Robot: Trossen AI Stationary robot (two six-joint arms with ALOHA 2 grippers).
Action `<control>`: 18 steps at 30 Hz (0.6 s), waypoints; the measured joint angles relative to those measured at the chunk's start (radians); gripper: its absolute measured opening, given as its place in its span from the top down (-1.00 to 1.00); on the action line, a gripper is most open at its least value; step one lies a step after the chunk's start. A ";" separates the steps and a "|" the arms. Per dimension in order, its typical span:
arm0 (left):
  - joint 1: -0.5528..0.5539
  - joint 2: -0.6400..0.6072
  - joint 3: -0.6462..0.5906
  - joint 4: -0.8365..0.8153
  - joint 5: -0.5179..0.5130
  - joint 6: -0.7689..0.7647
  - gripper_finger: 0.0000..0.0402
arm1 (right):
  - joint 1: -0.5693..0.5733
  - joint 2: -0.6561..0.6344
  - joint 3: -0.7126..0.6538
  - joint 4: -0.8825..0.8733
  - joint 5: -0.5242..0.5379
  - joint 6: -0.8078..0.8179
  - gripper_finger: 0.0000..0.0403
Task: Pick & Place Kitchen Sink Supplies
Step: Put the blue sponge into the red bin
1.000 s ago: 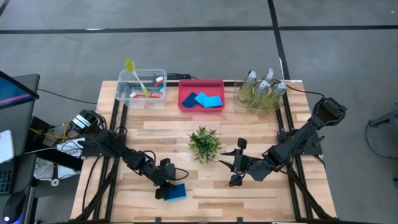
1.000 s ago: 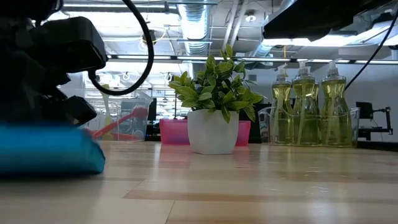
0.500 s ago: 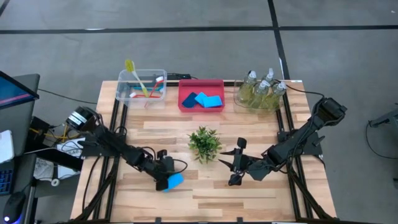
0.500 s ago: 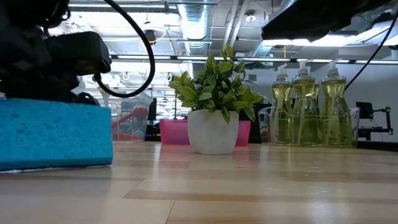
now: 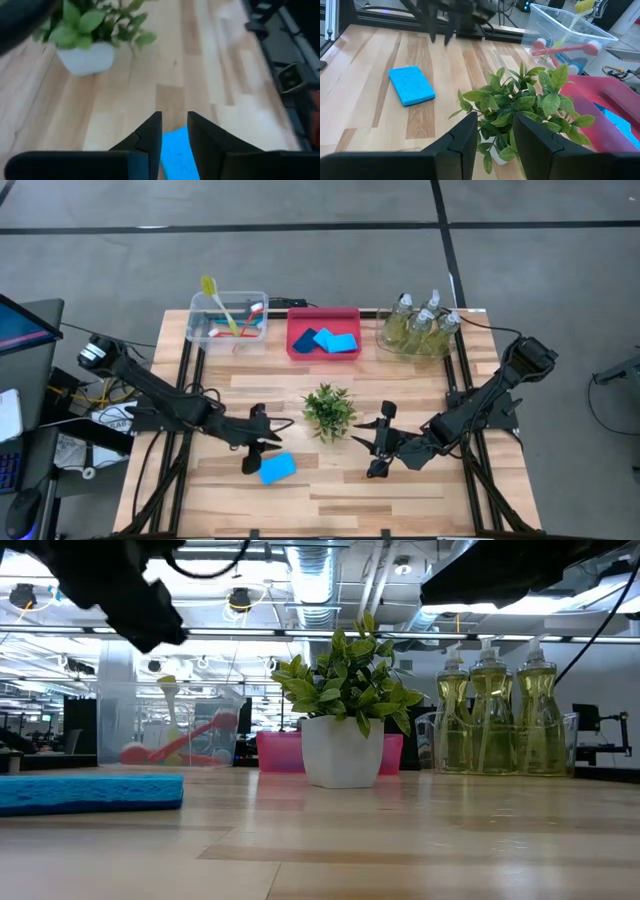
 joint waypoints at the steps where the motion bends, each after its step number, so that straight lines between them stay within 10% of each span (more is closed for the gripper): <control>1: -0.008 -0.009 0.000 0.001 0.000 0.004 0.54 | 0.000 0.000 0.000 0.000 0.000 0.000 0.41; 18: -0.052 0.253 0.001 0.071 -0.005 -0.092 0.54 | -0.001 0.000 0.000 -0.003 0.000 0.000 0.41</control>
